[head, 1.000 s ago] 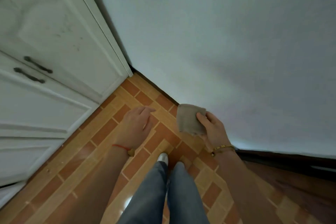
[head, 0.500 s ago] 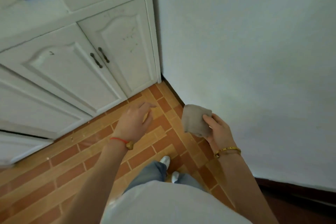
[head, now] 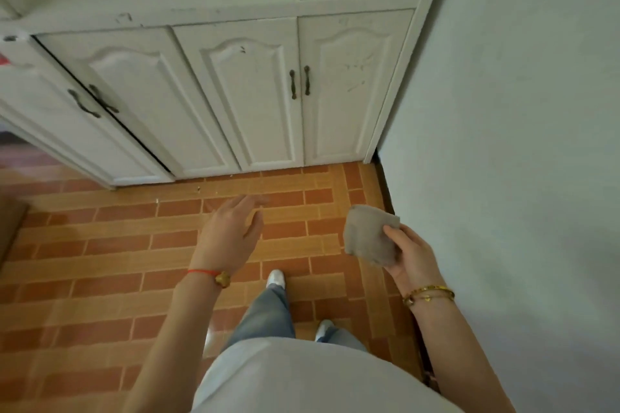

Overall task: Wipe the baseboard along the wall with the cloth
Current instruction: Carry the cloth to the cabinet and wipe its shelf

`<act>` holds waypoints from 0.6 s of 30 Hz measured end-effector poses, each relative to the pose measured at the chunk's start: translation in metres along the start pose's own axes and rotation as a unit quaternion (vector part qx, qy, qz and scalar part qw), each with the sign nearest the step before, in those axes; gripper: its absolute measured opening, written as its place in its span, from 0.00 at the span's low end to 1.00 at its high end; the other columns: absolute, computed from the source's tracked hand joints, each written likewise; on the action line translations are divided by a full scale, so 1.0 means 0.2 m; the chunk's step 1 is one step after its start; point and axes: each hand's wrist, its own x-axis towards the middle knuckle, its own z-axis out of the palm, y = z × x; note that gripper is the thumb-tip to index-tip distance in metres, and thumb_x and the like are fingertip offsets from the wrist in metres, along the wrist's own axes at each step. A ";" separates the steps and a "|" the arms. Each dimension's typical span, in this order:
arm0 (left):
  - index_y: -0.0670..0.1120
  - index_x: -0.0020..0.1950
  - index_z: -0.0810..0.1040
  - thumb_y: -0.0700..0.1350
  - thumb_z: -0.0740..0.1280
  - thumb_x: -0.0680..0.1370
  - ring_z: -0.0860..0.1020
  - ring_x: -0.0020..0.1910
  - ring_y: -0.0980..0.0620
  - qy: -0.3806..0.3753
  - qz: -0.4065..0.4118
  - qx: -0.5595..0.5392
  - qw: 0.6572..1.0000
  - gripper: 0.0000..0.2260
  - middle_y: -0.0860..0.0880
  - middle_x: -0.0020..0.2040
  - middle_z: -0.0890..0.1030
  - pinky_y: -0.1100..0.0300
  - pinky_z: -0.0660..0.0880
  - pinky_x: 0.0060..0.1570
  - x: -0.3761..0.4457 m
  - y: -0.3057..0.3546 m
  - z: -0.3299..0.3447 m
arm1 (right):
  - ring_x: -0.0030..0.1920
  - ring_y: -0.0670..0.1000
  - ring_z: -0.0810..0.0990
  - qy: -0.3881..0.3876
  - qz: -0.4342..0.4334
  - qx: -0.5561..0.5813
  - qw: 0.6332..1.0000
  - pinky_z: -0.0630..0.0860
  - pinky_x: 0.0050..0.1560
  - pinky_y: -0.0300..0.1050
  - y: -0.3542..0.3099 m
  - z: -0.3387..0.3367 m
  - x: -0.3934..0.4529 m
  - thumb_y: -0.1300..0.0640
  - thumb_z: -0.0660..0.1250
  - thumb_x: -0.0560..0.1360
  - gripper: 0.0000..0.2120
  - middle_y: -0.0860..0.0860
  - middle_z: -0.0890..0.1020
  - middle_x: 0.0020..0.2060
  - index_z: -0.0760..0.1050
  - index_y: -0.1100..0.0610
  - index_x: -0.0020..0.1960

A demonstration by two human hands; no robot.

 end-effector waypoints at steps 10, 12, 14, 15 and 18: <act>0.46 0.61 0.81 0.39 0.65 0.80 0.80 0.58 0.44 0.093 -0.081 -0.015 0.992 0.11 0.47 0.57 0.82 0.53 0.75 0.53 0.01 -0.46 -0.30 | 0.53 0.54 0.79 -0.090 0.011 -0.049 0.995 0.80 0.43 0.50 0.03 0.69 0.16 0.64 0.64 0.77 0.06 0.56 0.81 0.53 0.78 0.59 0.51; 0.46 0.61 0.80 0.39 0.64 0.80 0.80 0.57 0.43 0.105 -0.089 -0.013 0.990 0.11 0.47 0.57 0.82 0.51 0.76 0.53 0.03 -0.58 -0.39 | 0.49 0.53 0.80 -0.101 0.012 -0.058 0.993 0.80 0.35 0.46 0.06 0.86 0.19 0.64 0.63 0.78 0.06 0.54 0.81 0.49 0.78 0.59 0.50; 0.46 0.61 0.80 0.39 0.65 0.80 0.79 0.46 0.46 0.116 -0.098 -0.001 0.988 0.11 0.47 0.56 0.82 0.54 0.73 0.48 0.05 -0.75 -0.52 | 0.48 0.52 0.80 -0.109 0.014 -0.065 0.992 0.80 0.38 0.49 0.11 1.10 0.23 0.65 0.62 0.78 0.06 0.54 0.81 0.48 0.78 0.58 0.49; 0.46 0.61 0.81 0.39 0.65 0.80 0.76 0.41 0.47 0.122 -0.102 0.005 0.987 0.11 0.47 0.56 0.82 0.56 0.70 0.45 0.07 -0.83 -0.59 | 0.48 0.52 0.80 -0.112 0.013 -0.066 0.991 0.79 0.41 0.51 0.14 1.22 0.24 0.65 0.63 0.78 0.06 0.54 0.81 0.47 0.78 0.58 0.48; 0.45 0.60 0.81 0.39 0.66 0.80 0.79 0.45 0.43 0.132 -0.117 0.021 0.984 0.10 0.45 0.55 0.82 0.56 0.70 0.44 0.10 -1.07 -0.81 | 0.47 0.53 0.80 -0.128 0.014 -0.059 0.990 0.79 0.46 0.55 0.22 1.57 0.27 0.65 0.62 0.78 0.07 0.53 0.81 0.45 0.78 0.58 0.46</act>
